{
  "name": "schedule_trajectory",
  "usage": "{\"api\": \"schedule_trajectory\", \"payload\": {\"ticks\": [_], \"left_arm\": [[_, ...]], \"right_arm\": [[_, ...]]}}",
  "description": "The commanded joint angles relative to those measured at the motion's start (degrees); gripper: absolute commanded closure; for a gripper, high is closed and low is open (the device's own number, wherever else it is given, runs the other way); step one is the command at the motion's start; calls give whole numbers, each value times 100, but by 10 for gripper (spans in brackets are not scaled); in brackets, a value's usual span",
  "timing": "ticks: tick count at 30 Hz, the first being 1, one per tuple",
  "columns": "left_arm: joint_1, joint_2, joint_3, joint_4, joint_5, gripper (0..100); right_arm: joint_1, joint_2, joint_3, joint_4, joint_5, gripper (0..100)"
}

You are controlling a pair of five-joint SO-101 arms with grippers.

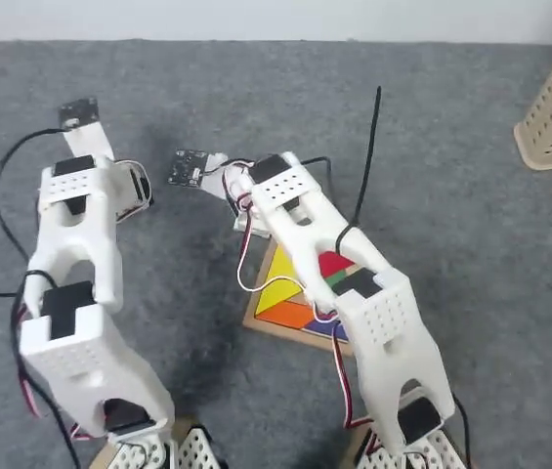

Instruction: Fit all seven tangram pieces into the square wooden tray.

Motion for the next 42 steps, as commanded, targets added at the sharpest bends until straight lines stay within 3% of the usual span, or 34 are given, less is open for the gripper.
{"api": "schedule_trajectory", "payload": {"ticks": [1, 8, 12, 22, 27, 37, 42], "left_arm": [[44, -105, -40, -70, 18, 823], [44, -97, -40, -70, 18, 823], [44, -88, -40, -88, 18, 823], [35, -97, -48, -97, 18, 823], [35, -97, -48, -88, 18, 823], [35, -114, -48, -79, 18, 823], [35, -123, -48, -79, 18, 823]], "right_arm": [[374, -66, -281, 110, 62, 949], [620, -224, -686, 171, -651, 961], [910, -567, -1310, 699, -1073, 961], [1481, -936, -1873, 1631, -1222, 961], [1393, -470, -1890, 1622, -2066, 953], [611, -145, -1908, 1947, -4826, 799], [497, 110, -1908, 1938, -5292, 782]]}}
